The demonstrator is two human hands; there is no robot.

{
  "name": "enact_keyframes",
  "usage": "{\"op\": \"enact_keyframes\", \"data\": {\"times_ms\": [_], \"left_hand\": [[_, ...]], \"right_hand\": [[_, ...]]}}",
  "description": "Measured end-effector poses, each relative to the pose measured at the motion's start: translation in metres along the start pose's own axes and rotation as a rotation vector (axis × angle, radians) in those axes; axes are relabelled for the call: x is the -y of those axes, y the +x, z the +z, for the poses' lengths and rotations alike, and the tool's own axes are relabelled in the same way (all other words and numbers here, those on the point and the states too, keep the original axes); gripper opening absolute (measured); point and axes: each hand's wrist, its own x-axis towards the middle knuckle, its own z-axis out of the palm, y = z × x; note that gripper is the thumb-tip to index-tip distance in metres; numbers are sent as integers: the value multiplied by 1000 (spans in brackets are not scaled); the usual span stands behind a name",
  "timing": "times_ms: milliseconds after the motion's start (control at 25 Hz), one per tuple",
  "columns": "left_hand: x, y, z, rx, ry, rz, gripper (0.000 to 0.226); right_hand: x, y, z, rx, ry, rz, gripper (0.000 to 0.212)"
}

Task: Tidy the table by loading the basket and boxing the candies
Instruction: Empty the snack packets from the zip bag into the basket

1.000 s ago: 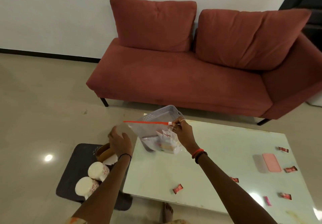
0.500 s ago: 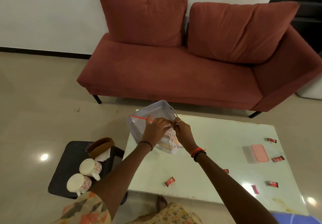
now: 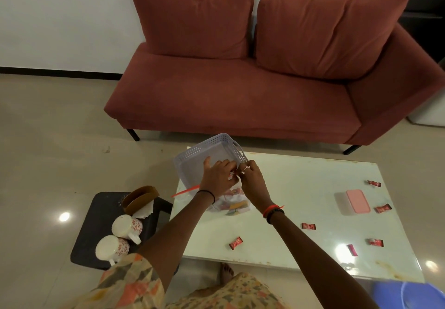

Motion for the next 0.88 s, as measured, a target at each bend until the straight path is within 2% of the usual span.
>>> {"op": "enact_keyframes", "data": {"times_ms": [160, 360, 640, 880], "left_hand": [[-7, 0, 1, 23, -4, -103, 28], [3, -11, 4, 55, 74, -218, 29], [33, -32, 3, -15, 47, -313, 22], [58, -59, 6, 31, 79, -358, 24]], "right_hand": [[1, 1, 5, 38, 104, 117, 19], [1, 6, 5, 45, -1, 97, 18], [-12, 27, -13, -67, 48, 203, 19], [-17, 43, -28, -182, 139, 306, 19]]}}
